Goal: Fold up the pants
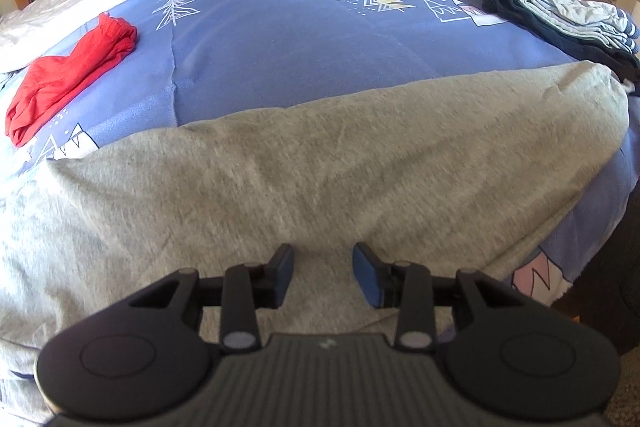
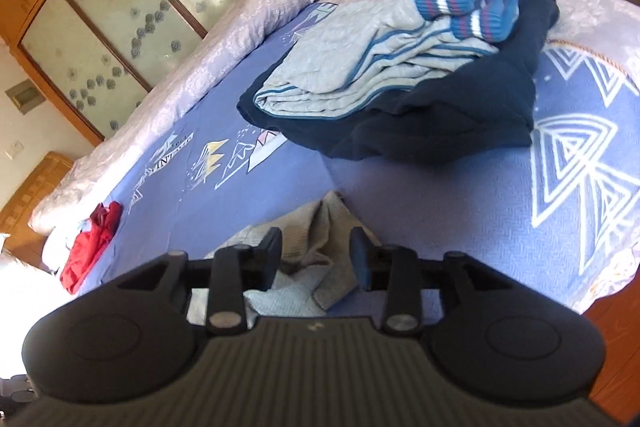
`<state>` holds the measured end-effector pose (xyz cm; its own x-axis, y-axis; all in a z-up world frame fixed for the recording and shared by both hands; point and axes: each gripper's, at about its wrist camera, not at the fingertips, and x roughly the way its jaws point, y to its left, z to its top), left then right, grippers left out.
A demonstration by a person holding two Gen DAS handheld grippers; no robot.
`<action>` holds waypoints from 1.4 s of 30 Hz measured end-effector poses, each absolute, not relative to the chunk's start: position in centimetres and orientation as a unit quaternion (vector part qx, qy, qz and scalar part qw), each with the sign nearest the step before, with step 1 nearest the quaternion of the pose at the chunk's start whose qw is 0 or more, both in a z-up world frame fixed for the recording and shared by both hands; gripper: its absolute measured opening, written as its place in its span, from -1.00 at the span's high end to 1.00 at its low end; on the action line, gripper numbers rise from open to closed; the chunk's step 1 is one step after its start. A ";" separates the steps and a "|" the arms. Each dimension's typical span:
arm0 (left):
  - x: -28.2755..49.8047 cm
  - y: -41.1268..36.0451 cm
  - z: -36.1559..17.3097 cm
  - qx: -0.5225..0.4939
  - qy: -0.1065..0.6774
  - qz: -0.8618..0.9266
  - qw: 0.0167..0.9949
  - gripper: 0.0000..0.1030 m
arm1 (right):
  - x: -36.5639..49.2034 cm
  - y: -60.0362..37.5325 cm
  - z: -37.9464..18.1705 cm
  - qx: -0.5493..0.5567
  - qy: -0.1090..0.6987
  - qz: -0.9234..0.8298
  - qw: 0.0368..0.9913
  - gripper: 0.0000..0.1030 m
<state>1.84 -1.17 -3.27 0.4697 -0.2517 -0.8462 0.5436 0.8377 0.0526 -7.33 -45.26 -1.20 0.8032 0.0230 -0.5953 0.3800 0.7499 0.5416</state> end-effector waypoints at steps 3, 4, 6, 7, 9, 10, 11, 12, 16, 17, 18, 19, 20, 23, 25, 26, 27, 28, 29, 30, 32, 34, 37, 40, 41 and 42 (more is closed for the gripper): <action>1.8 -1.2 -3.3 0.160 0.458 -0.237 0.842 0.33 | -7.9 -46.1 -0.6 0.360 0.270 -0.110 0.886 0.21; 1.8 -1.2 -3.3 0.161 0.458 -0.237 0.842 0.33 | -8.1 -46.3 -0.4 0.366 0.263 -0.109 0.886 0.19; 1.8 -1.3 -3.3 0.162 0.457 -0.237 0.842 0.33 | -7.9 -45.9 0.0 0.349 0.269 -0.107 0.891 0.03; 1.8 -1.4 -3.4 0.163 0.456 -0.237 0.842 0.33 | -7.4 -45.3 0.0 0.330 0.281 -0.104 0.895 -0.01; 1.7 -1.5 -3.4 0.165 0.455 -0.237 0.843 0.33 | -6.4 -43.6 -0.3 0.286 0.312 -0.096 0.901 0.18; 1.7 -1.5 -3.4 0.166 0.454 -0.236 0.843 0.33 | -5.9 -42.7 -0.6 0.268 0.325 -0.092 0.902 0.46; 1.6 -1.5 -3.4 0.167 0.453 -0.236 0.844 0.33 | -5.4 -41.7 -0.7 0.240 0.338 -0.098 0.905 0.88; 1.5 -1.5 -3.4 0.167 0.452 -0.236 0.844 0.33 | -5.0 -40.7 -0.6 0.208 0.349 -0.112 0.907 0.89; 1.4 -1.3 -3.5 0.161 0.449 -0.239 0.846 0.32 | -4.5 -41.2 -0.4 0.156 0.355 -0.180 0.904 0.90; 1.4 -1.2 -3.5 0.161 0.449 -0.238 0.846 0.28 | -4.4 -42.3 -1.2 0.173 0.366 -0.196 0.893 0.95; 1.3 -1.0 -3.3 0.161 0.448 -0.237 0.847 0.26 | -4.2 -43.2 -2.0 0.179 0.382 -0.228 0.878 0.96; 1.2 -0.6 -3.0 0.159 0.448 -0.233 0.848 0.25 | -4.4 -43.7 -2.4 0.178 0.384 -0.245 0.872 0.96; 1.0 0.0 -2.5 0.153 0.447 -0.228 0.851 0.25 | -4.8 -43.9 -2.1 0.191 0.375 -0.248 0.873 0.92; 0.5 4.3 -0.1 0.100 0.439 -0.195 0.871 0.19 | -6.7 -43.4 0.3 0.203 0.319 -0.263 0.888 0.75; 0.6 8.4 1.5 0.052 0.438 -0.146 0.885 0.13 | -7.6 -42.6 2.0 0.199 0.289 -0.260 0.900 0.71; 0.7 10.7 2.1 0.029 0.437 -0.114 0.892 0.12 | -7.7 -42.0 2.7 0.195 0.278 -0.254 0.905 0.67; 0.9 12.8 2.6 0.007 0.438 -0.081 0.895 0.12 | -7.9 -41.4 3.3 0.196 0.271 -0.244 0.910 0.59; 1.2 15.1 2.9 -0.017 0.441 -0.042 0.897 0.11 | -7.7 -40.8 3.7 0.201 0.268 -0.228 0.914 0.56; 1.5 17.2 3.0 -0.037 0.442 -0.006 0.896 0.10 | -7.1 -40.1 3.8 0.205 0.269 -0.206 0.918 0.51; 1.8 18.9 3.0 -0.051 0.444 0.027 0.894 0.09 | -6.6 -39.3 3.9 0.203 0.272 -0.183 0.922 0.50; 2.5 21.6 2.5 -0.076 0.455 0.075 0.884 0.09 | -5.6 -37.2 4.0 0.184 0.283 -0.151 0.929 0.48; 3.0 23.0 1.8 -0.086 0.463 0.099 0.877 0.06 | -4.4 -35.2 3.7 0.173 0.293 -0.125 0.932 0.46; 3.9 24.1 0.4 -0.105 0.477 0.097 0.867 0.01 | -3.3 -32.5 2.7 0.159 0.315 -0.091 0.931 0.44; 5.2 24.9 -0.5 -0.169 0.485 0.075 0.855 -0.14 | -2.4 -30.3 1.5 0.138 0.350 -0.079 0.923 0.44; 5.4 25.2 -0.8 -0.191 0.483 0.072 0.851 -0.16 | -2.2 -29.9 1.0 0.135 0.359 -0.077 0.920 0.44; 5.7 25.5 -0.9 -0.212 0.482 0.072 0.847 -0.16 | -2.1 -29.7 0.6 0.136 0.366 -0.074 0.918 0.44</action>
